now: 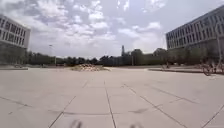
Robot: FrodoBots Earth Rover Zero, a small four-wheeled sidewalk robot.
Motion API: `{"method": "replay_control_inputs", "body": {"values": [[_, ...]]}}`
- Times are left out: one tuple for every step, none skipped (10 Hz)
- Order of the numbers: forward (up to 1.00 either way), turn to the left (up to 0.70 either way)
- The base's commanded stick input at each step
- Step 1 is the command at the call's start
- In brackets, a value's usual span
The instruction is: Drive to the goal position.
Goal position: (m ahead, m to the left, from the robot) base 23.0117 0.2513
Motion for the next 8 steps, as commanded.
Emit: {"method": "replay_control_inputs", "body": {"values": [[0.93,0.04],[0.93,0.04],[0.93,0.04],[0.93,0.04],[0.93,0.04],[0.93,0.04],[0.93,0.04],[0.93,0.04]]}}
